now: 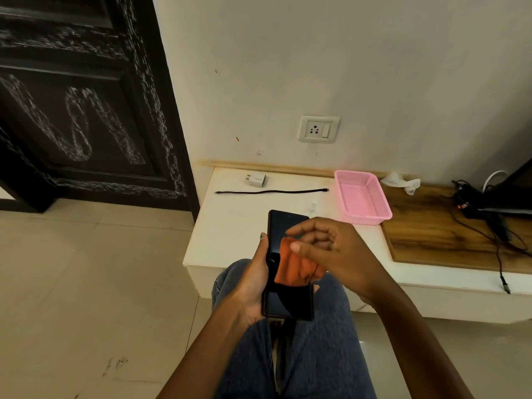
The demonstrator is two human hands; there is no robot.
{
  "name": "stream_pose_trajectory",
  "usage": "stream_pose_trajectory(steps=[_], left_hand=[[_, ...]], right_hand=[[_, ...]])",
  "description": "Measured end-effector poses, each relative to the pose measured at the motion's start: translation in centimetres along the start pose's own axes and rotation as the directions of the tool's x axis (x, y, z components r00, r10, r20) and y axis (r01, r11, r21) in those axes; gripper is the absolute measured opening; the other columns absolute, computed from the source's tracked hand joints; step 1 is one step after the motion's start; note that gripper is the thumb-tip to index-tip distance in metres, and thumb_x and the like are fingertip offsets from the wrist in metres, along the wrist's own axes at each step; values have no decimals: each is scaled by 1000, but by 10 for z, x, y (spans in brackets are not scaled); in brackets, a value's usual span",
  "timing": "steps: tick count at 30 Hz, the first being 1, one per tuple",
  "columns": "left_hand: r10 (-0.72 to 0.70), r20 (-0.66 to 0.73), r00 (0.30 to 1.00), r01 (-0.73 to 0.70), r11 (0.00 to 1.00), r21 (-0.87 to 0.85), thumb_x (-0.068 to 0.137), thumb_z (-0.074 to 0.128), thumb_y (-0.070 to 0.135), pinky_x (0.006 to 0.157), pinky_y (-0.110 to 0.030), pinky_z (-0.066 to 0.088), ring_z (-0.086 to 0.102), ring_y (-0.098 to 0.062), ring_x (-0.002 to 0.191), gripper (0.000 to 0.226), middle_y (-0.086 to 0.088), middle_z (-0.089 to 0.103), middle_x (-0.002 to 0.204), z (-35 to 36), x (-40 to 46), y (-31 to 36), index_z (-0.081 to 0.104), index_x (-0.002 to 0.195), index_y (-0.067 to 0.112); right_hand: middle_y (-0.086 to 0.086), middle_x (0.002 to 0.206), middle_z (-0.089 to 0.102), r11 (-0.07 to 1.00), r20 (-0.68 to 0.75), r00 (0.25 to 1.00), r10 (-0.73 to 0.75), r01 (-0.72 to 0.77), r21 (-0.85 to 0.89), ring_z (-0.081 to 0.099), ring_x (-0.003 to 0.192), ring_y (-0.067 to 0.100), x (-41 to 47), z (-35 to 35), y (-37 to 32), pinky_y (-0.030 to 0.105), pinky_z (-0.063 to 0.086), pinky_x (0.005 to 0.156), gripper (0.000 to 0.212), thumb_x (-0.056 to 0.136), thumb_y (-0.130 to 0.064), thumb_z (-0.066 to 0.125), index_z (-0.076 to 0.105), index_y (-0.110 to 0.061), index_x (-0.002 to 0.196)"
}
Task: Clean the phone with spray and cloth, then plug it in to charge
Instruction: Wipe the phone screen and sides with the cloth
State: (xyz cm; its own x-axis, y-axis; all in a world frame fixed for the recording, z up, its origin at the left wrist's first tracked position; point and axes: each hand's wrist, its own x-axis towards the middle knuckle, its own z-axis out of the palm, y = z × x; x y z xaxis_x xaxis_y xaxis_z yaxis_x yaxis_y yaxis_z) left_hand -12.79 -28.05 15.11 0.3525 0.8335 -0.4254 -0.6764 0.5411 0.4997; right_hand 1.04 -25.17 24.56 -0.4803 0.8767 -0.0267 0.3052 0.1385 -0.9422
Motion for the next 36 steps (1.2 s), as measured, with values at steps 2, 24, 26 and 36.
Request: stream_pose_trajectory(steps=[2, 24, 26, 36], left_hand=[[10, 4, 1000, -10, 1000, -20, 90, 21, 68, 68, -33, 59, 72, -24, 92, 78, -13, 73, 104, 2, 0, 0, 77, 97, 15], [11, -62, 998, -7, 998, 61, 84, 29, 74, 80, -30, 57, 68, -20, 103, 72, -8, 72, 109, 7, 1, -4, 76, 102, 22], [10, -64, 998, -5, 997, 76, 83, 30, 74, 82, -31, 57, 68, -20, 104, 70, -8, 72, 110, 9, 1, -6, 75, 102, 23], [34, -13, 999, -33, 997, 64, 85, 31, 72, 86, -36, 56, 69, -20, 90, 68, -9, 71, 101, 7, 2, -6, 73, 107, 24]], right_hand=[[-2, 80, 70, 995, 13, 1000, 5, -3, -98, 66, 72, 10, 2, 6, 4, 10, 48, 61, 15, 82, -12, 68, 68, -23, 93], [-6, 79, 60, 876, -332, 930, -158, -24, -482, 52, 80, 11, -16, 27, 32, 19, 42, 68, 20, 78, -42, 65, 67, -22, 81], [-7, 77, 59, 884, -369, 920, -133, -58, -464, 52, 80, 10, -14, 31, 34, 18, 42, 67, 23, 75, -45, 67, 66, -23, 78], [-1, 62, 61, 991, -507, 852, 132, -130, 40, 60, 63, 5, -14, 18, 28, 11, 46, 59, 17, 84, -12, 62, 63, -12, 67]])
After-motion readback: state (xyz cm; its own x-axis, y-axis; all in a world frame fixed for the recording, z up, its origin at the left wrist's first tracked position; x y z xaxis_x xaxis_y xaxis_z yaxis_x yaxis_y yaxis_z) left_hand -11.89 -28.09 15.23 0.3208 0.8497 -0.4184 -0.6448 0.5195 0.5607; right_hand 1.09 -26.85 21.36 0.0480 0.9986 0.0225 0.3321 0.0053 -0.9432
